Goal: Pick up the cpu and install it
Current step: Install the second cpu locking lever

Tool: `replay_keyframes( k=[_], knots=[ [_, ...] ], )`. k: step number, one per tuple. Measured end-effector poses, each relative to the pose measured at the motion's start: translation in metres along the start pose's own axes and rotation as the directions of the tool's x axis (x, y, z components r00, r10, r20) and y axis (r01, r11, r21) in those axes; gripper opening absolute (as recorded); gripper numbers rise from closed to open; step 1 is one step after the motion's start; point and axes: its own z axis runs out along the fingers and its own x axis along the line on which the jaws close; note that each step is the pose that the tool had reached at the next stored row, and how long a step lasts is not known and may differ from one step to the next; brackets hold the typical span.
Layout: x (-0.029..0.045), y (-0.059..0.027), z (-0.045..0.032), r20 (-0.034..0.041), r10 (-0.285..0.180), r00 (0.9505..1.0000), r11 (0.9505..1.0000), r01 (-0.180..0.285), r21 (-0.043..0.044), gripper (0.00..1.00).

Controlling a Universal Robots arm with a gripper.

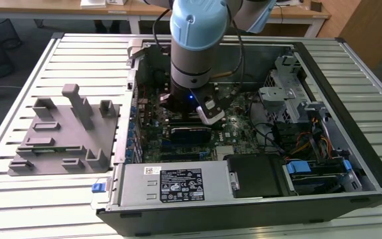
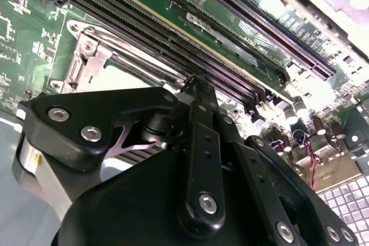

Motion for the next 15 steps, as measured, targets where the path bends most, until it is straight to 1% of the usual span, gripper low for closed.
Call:
replay_keyframes(
  k=[7, 9, 15],
  knots=[
    [0.0031, -0.0006, 0.0028, 0.0012, -0.002, 1.0000, 0.9996, 0.002, -0.0286, 0.11],
    [0.0033, -0.0008, 0.0041, 0.0016, -0.002, 1.0000, 0.9995, 0.002, -0.0324, 0.11],
    [0.0053, -0.0010, 0.0053, 0.0017, -0.002, 1.0000, 0.9992, 0.002, -0.0399, 0.11]
  ],
)
